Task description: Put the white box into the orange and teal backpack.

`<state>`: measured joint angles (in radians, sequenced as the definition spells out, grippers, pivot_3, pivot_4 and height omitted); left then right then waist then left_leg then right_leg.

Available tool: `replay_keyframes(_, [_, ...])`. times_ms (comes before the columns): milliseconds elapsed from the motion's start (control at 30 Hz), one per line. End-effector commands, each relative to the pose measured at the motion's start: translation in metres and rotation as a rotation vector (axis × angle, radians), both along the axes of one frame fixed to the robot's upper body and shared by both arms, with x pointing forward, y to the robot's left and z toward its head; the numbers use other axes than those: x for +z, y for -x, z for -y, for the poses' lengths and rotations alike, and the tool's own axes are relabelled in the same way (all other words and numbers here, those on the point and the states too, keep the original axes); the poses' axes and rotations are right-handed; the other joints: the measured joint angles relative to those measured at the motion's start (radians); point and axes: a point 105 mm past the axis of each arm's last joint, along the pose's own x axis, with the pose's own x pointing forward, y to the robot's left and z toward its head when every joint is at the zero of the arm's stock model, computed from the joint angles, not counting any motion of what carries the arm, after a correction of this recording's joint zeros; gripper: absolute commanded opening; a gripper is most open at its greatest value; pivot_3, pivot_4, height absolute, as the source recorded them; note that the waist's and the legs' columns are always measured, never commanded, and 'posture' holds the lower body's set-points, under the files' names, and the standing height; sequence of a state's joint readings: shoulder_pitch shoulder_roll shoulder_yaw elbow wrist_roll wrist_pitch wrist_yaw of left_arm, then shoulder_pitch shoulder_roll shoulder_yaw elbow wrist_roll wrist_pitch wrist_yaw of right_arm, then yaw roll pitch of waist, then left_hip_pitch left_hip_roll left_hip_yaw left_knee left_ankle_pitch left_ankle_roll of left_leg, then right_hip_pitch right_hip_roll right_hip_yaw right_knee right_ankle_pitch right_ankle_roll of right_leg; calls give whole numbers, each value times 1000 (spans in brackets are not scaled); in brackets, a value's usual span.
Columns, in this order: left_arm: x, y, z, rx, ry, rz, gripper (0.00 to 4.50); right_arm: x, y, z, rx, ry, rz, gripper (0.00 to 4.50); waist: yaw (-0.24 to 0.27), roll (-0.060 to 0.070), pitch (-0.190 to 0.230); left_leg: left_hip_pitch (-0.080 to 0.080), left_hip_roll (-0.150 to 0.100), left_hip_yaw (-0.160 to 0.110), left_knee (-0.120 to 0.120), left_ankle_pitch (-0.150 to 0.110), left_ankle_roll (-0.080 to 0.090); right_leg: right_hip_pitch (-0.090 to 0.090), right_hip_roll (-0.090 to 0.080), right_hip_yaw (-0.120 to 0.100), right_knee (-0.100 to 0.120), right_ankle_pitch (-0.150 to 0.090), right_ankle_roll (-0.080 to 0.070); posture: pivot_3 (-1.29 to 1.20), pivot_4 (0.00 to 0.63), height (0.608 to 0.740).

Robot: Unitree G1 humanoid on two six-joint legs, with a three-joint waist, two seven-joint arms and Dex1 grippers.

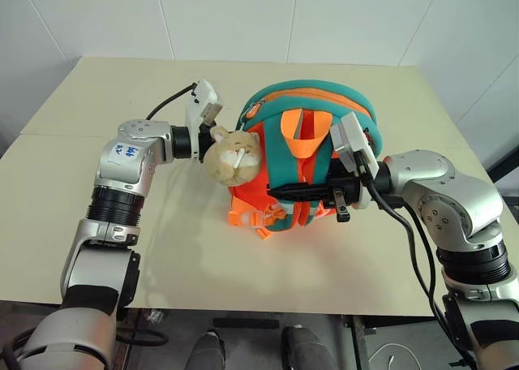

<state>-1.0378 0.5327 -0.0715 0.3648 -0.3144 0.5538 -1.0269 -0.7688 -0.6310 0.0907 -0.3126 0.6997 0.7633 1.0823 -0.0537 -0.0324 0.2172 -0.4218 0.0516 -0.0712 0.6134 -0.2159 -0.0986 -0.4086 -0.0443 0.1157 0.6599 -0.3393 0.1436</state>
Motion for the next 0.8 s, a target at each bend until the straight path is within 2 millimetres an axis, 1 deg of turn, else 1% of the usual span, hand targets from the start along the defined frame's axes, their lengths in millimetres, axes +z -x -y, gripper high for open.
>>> replay_keyframes(33, [33, 11, -21, 33, 41, 159, 40, 10, 8, 2, 10, -24, 51, 0, -2, 0, 0, 0, 0, 0, 0, 0, 0, 0, 0, 0, 0, 0, 0, 0, 150, 740])
replay_keyframes(67, [38, 16, -30, 40, 45, 180, 212, 9, 8, 2, 9, -24, 49, 0, -5, 0, 0, 0, 0, 0, 0, 0, 0, 0, 0, 0, 0, 0, 0, 0, 150, 740])
replay_keyframes(133, [41, 27, -44, 42, 31, 189, 591, 9, 8, 2, 9, -24, 47, 0, -7, 0, 0, 0, 0, 0, -1, 0, 0, -1, 0, 0, 0, 0, 0, 0, 150, 740])
replay_keyframes(200, [43, 40, -58, 48, 17, 183, 1208, 8, 8, 2, 9, -24, 45, 0, -7, 0, 0, 0, 0, 0, -1, 0, 0, -1, 0, 0, 0, 0, 0, 0, 150, 740])
replay_keyframes(267, [44, 50, -66, 57, 18, 177, 1861, 8, 8, 3, 11, -23, 45, 0, -3, 0, 0, 0, 0, 0, -1, 0, 0, -1, 0, 0, 0, 0, 0, 0, 150, 740])
replay_keyframes(333, [44, 66, -77, 58, 20, 162, 2506, 8, 8, 3, 15, -22, 43, 0, 2, 0, 0, 0, 0, 0, 0, 0, 0, 0, 0, 0, 0, 0, 0, 0, 150, 740])
replay_keyframes(400, [44, 79, -84, 65, 30, 154, 3184, 7, 8, 3, 18, -21, 42, 0, 1, 0, 0, 0, 0, 0, 0, 0, 0, 0, 0, 0, 0, 0, 0, 0, 150, 740])
replay_keyframes(433, [45, 84, -85, 70, 43, 154, 3445, 7, 8, 3, 21, -20, 41, 0, 1, 0, 0, 0, 0, 0, 0, 0, 0, 0, 0, 0, 0, 0, 0, 0, 150, 740])
replay_keyframes(533, [49, 97, -82, 51, 76, 164, 4393, 7, 8, 3, 26, -21, 40, 0, 2, 0, 0, 0, 0, 0, 0, 0, 0, 0, 0, 0, 0, 0, 0, 0, 150, 740])
replay_keyframes(600, [49, 106, -75, 25, 87, 161, 4453, 8, 8, 3, 27, -20, 40, 0, 0, 0, 0, 0, 0, 0, 0, 0, 0, 1, 0, 0, 0, 0, 0, 0, 150, 740])
replay_keyframes(667, [44, 112, -66, 3, 86, 153, 4453, 8, 7, 3, 26, -19, 41, 0, 0, 0, 0, 0, 0, 0, 0, 0, 0, 1, 0, 0, 0, 0, 0, 0, 150, 740])
replay_keyframes(800, [46, 108, -51, 12, 153, 191, 4453, 9, 5, 3, 25, -17, 43, 0, 0, 0, 0, 0, 0, 0, 0, 0, 0, 1, 0, 0, 0, 0, 0, 0, 150, 740])
